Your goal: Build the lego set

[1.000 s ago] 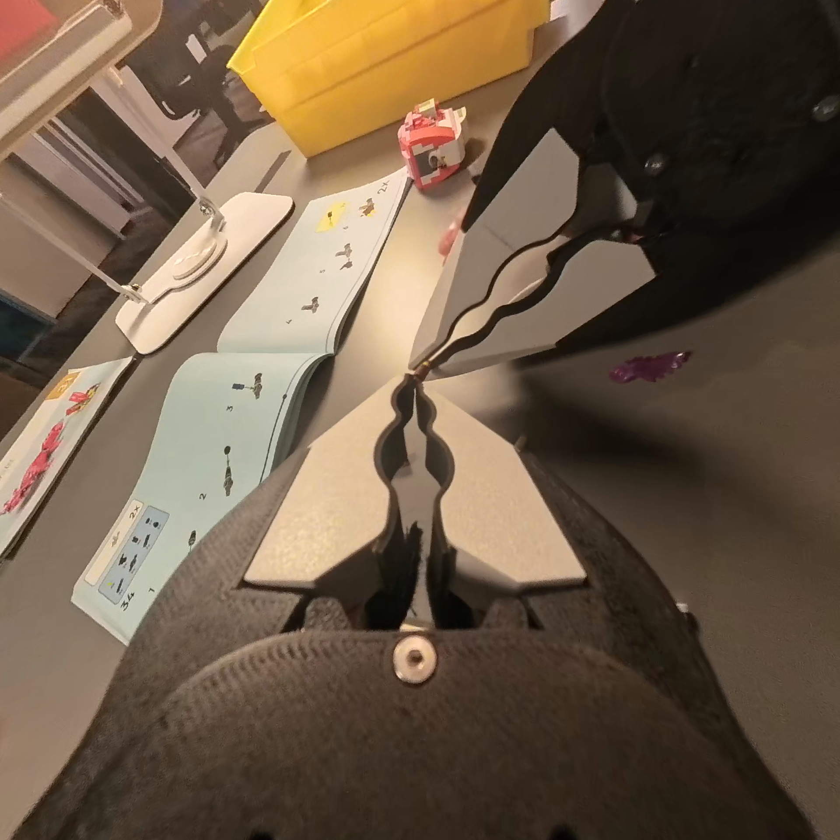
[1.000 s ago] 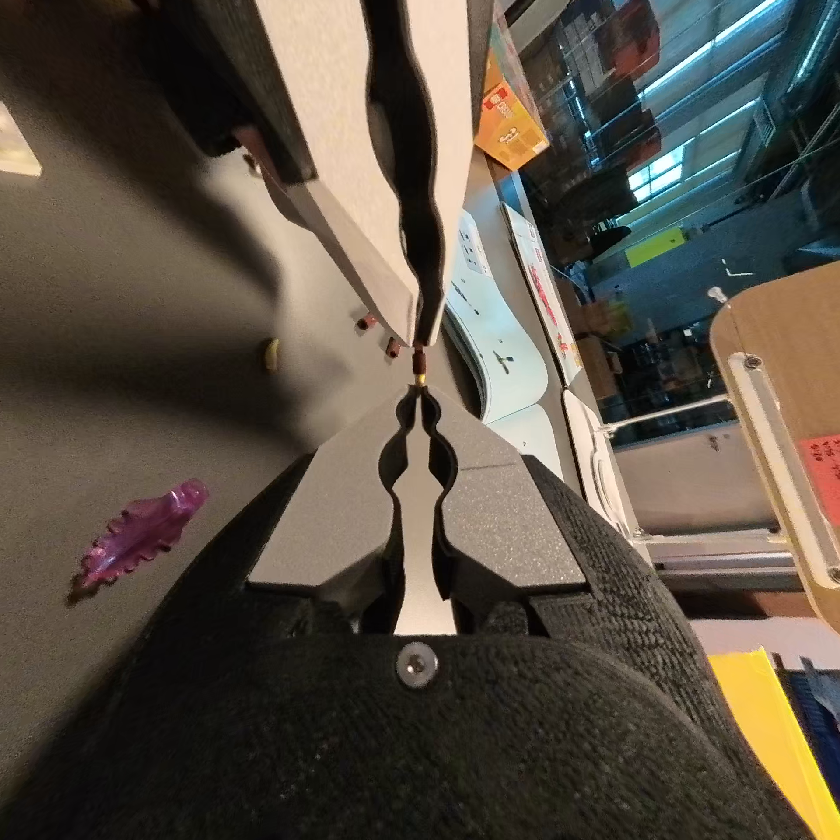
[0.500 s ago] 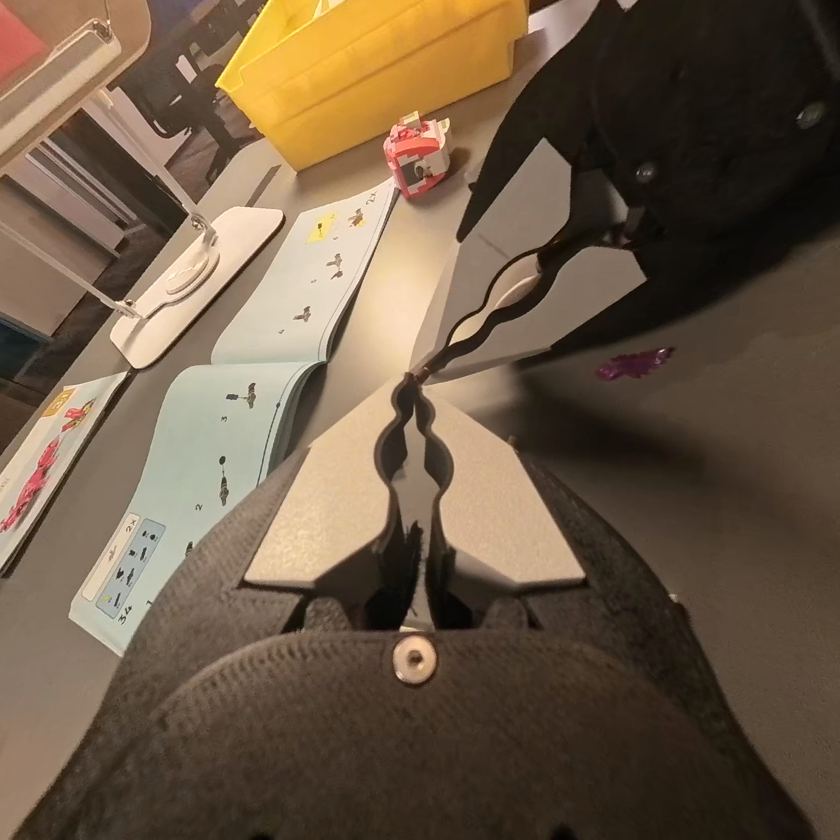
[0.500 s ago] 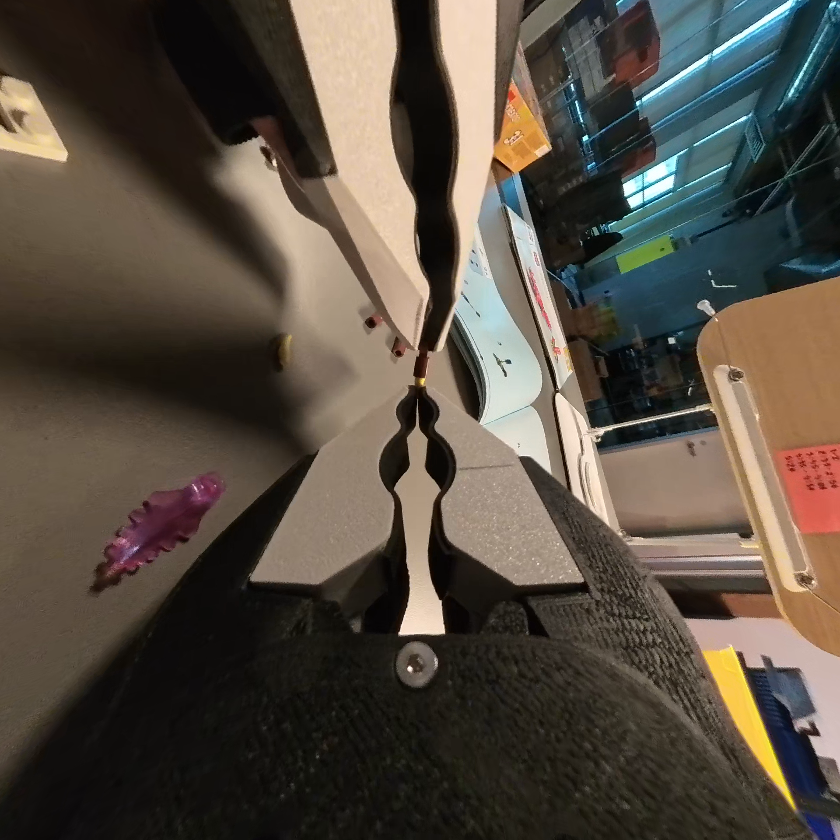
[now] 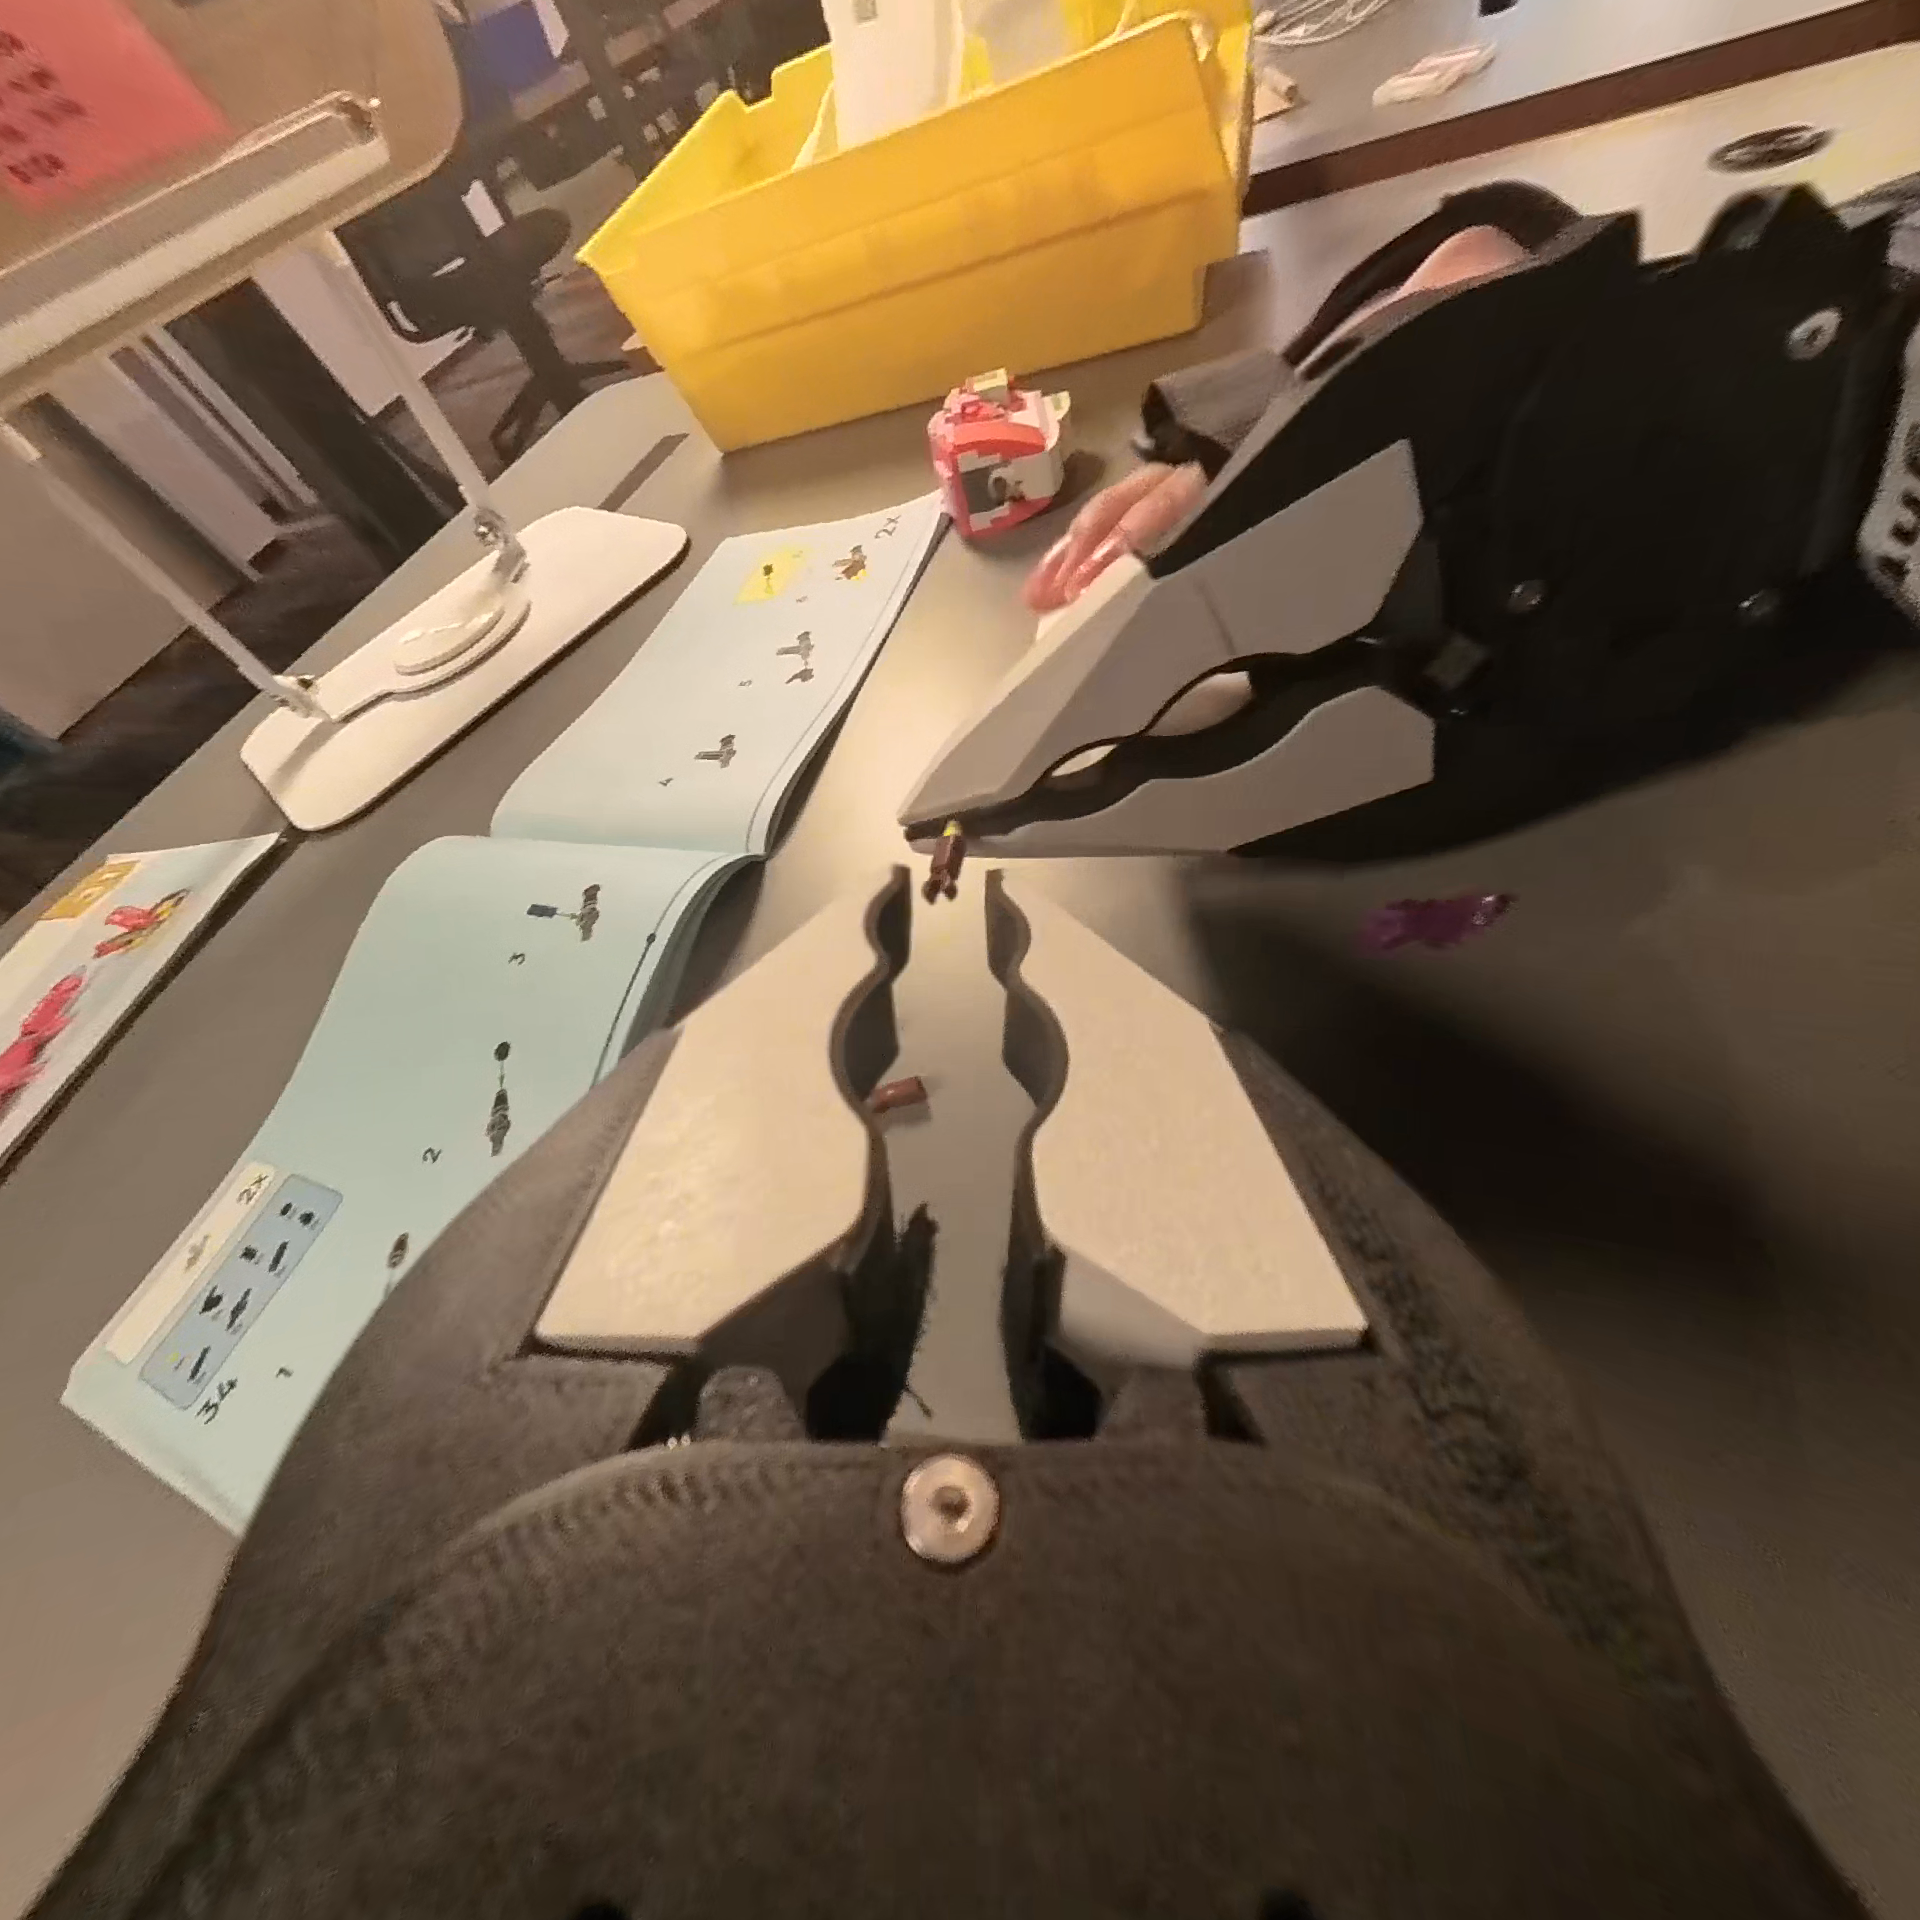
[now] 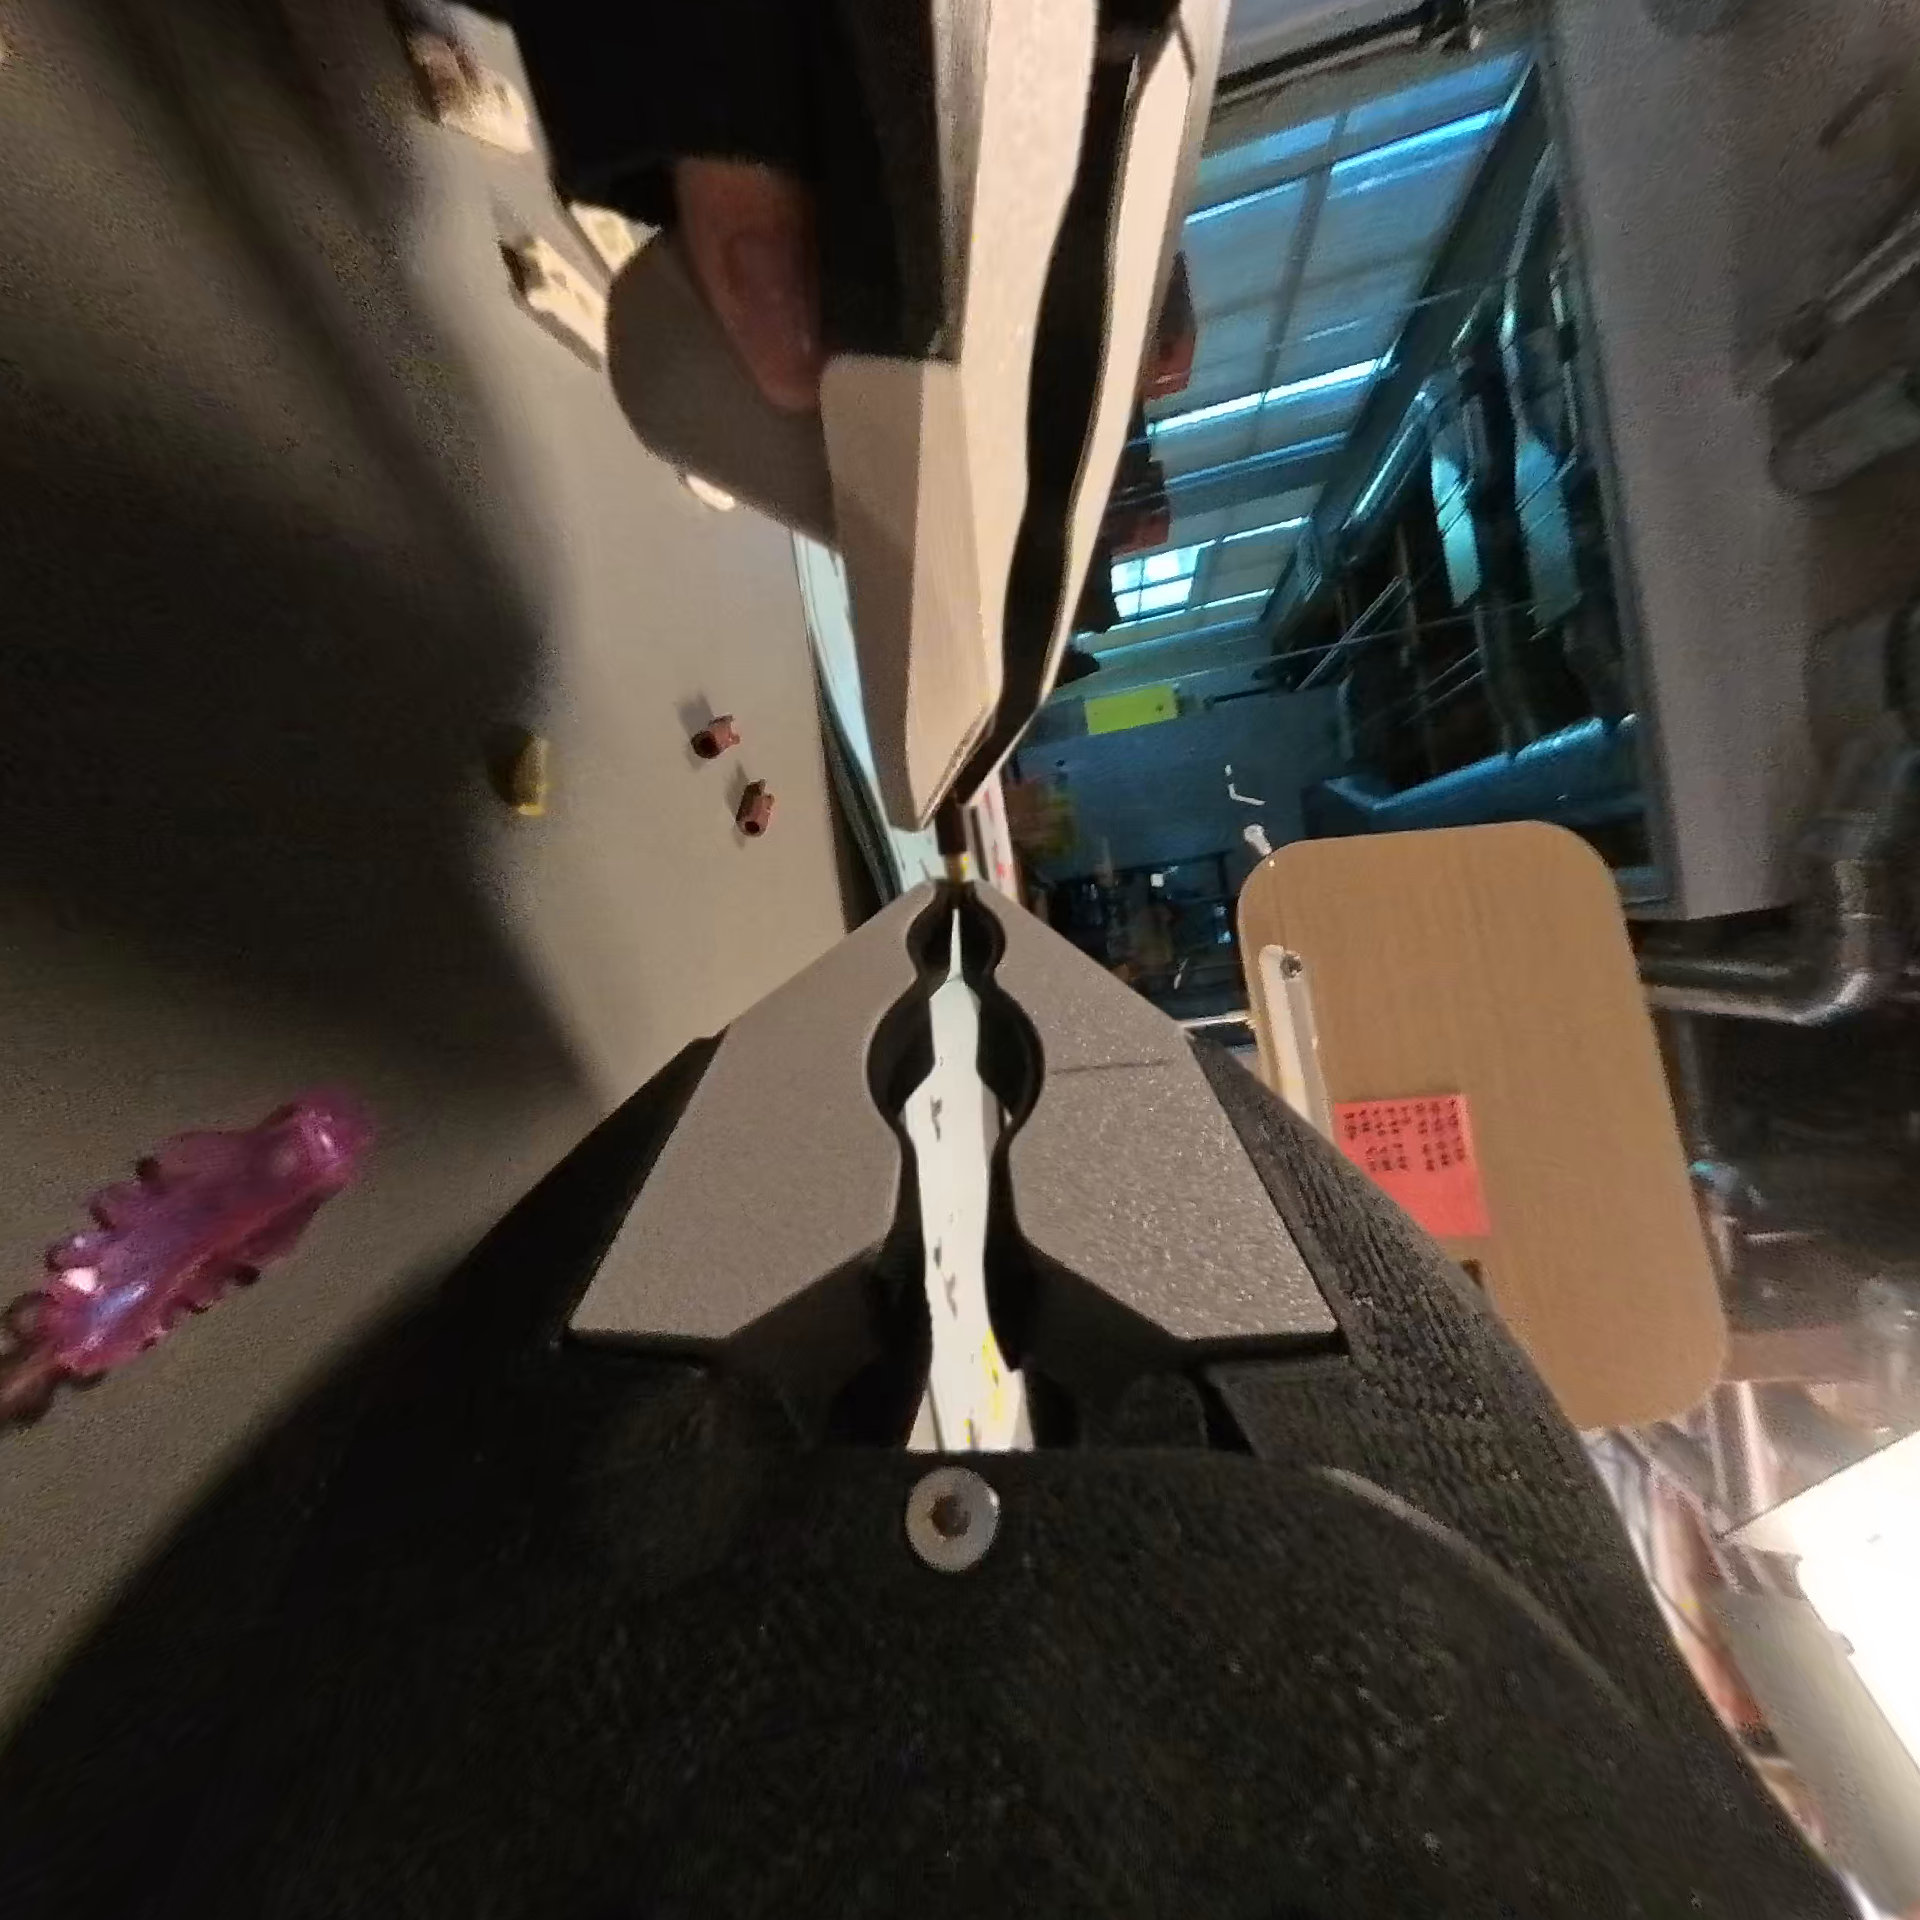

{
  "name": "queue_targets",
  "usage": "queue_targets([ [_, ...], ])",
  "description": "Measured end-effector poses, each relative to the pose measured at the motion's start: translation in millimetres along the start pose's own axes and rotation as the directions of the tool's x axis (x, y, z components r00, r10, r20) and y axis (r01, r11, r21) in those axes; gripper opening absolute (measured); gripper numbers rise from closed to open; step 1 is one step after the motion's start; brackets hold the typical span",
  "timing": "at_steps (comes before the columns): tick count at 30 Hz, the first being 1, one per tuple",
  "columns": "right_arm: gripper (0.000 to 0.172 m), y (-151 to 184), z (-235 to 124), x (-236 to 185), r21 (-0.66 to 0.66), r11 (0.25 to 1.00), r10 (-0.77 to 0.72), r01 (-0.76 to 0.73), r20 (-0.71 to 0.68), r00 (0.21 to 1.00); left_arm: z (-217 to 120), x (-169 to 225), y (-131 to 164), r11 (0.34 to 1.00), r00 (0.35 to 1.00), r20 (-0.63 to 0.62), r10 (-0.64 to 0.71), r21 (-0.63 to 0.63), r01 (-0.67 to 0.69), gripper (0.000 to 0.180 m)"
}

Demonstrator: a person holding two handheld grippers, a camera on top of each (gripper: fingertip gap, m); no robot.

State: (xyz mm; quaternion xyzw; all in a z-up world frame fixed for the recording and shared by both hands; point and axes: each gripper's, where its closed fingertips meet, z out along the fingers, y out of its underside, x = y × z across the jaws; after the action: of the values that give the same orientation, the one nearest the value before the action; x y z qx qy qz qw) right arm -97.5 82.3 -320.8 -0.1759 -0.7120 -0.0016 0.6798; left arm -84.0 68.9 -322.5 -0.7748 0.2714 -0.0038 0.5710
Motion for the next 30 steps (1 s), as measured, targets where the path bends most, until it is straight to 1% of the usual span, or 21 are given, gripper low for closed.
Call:
queue_targets([
  [4,0.0,-6.8,-2.8,1.3,0.037,0.998,-0.048,0.049,-0.023,0.999,-0.4,3.4,-0.4,1.0,1.0,-0.03,-0.005,0.004,0.005,0.006],
  [9,0.0,-7.6,-3.1,2.0,0.046,0.998,-0.052,0.053,-0.027,0.998,-1.7,3.9,-1.8,0.999,0.998,-0.058,-0.032,0.016,0.033,0.006],
  [11,0.0,-7.9,-3.5,2.8,0.057,0.998,-0.036,0.038,-0.025,0.999,-1.8,3.6,-2.3,0.999,0.998,-0.053,-0.026,0.02,0.027,0.005],
  [13,0.0,-12.0,-6.9,9.9,0.104,0.995,0.008,-0.003,-0.043,0.999,-5.9,2.7,-8.5,0.996,0.997,-0.067,-0.045,0.069,0.049,0.005],
  [14,0.003,-13.2,-9.1,13.6,0.129,0.991,0.041,-0.036,-0.04,0.998,-7.5,0.4,-9.8,0.994,0.996,-0.067,-0.062,0.081,0.068,0.005],
  [15,0.009,-13.6,-11.6,14.7,0.155,0.985,0.081,-0.079,-0.011,0.997,-7.9,1.6,-9.9,0.994,0.994,-0.084,-0.067,0.083,0.074,0.005],
  [17,0.02,-19.2,-21.6,12.9,0.238,0.948,0.188,-0.21,0.112,0.976,-10.2,5.3,-12.3,0.992,0.991,-0.118,-0.065,0.102,0.077,0.005],
  [18,0.021,-25.0,-29.5,11.9,0.287,0.909,0.251,-0.302,0.202,0.947,-11.0,8.6,-13.0,0.991,0.988,-0.141,-0.061,0.106,0.076,0.005],
  [19,0.02,-30.6,-37.7,10.9,0.316,0.858,0.314,-0.406,0.303,0.9,-11.9,12.4,-14.6,0.99,0.984,-0.169,-0.063,0.113,0.083,0.005],
  [20,0.019,-33.7,-44.1,10.0,0.317,0.807,0.366,-0.499,0.395,0.843,-13.2,16.9,-17.4,0.987,0.976,-0.205,-0.071,0.126,0.098,0.005],
  [21,0.019,-33.7,-47.1,12.0,0.31,0.775,0.397,-0.55,0.439,0.806,-15.2,20.4,-20.9,0.982,0.967,-0.241,-0.086,0.143,0.123,0.005],
  [22,0.018,-32.3,-48.4,15.3,0.316,0.769,0.401,-0.556,0.439,0.804,-17.8,22.8,-24.7,0.975,0.955,-0.275,-0.106,0.161,0.155,0.005],
  [24,0.01,-30.9,-50.7,18.5,0.344,0.782,0.375,-0.519,0.406,0.833,-22.7,25.5,-30.4,0.958,0.929,-0.337,-0.151,0.183,0.222,0.005],
  [26,0.007,-35.4,-52.2,13.5,0.35,0.79,0.348,-0.503,0.42,0.838,-25.8,28.0,-33.5,0.943,0.903,-0.387,-0.186,0.186,0.274,0.004],
  [30,0.008,-39.5,-50.6,10.1,0.369,0.832,0.28,-0.414,0.365,0.888,-26.6,31.1,-34.2,0.937,0.883,-0.422,-0.208,0.171,0.303,0.004],
])
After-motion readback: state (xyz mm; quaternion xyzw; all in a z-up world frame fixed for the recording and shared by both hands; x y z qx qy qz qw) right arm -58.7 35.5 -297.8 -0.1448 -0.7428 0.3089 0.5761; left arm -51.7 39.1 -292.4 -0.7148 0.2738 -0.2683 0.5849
